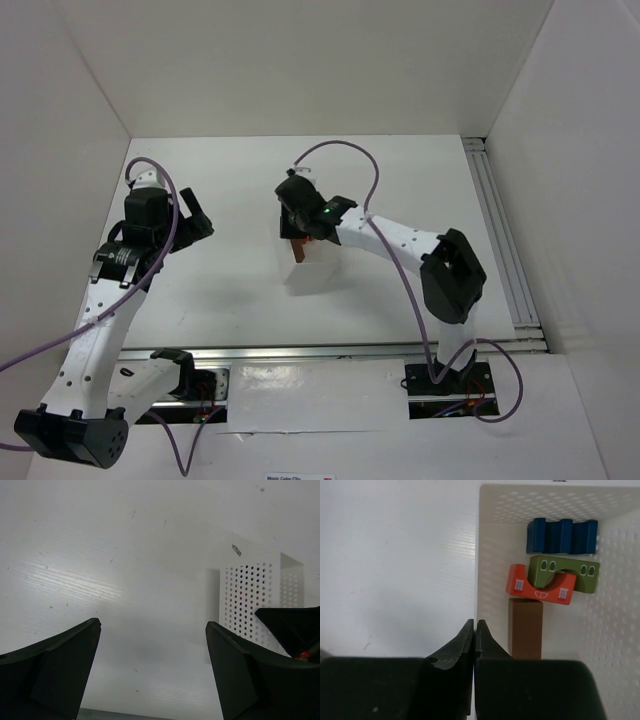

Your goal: Build the wood block tower

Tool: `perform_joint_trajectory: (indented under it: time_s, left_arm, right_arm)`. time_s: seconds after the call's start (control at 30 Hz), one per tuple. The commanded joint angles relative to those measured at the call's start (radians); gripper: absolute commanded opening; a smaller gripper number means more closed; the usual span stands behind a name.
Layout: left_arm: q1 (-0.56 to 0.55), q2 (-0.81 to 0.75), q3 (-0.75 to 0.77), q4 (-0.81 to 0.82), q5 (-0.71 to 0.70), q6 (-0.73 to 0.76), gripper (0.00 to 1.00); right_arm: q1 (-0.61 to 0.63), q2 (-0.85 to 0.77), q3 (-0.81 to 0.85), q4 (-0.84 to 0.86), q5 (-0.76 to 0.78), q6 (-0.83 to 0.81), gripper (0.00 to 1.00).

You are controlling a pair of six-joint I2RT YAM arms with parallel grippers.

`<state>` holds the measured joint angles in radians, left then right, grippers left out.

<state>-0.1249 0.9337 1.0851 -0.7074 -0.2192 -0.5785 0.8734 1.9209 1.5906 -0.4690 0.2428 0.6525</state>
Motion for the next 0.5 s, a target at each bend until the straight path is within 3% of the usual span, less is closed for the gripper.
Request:
perform_joint_trajectory:
  time_s: [0.0,0.23,0.47]
  left_arm:
    - [0.005,0.005,0.058,0.013,0.032,0.016,0.99]
    - [0.005,0.023,0.068,0.022,0.032,0.006,0.99]
    - [0.005,0.033,0.068,0.031,0.041,0.006,0.99]
  right_arm:
    - [-0.071,-0.155,-0.063,0.228,-0.196,-0.014,0.0]
    - [-0.174,-0.22,-0.168,0.398,-0.45,0.005,0.0]
    - [-0.295,-0.252,-0.34,0.684,-0.753,0.091,0.0]
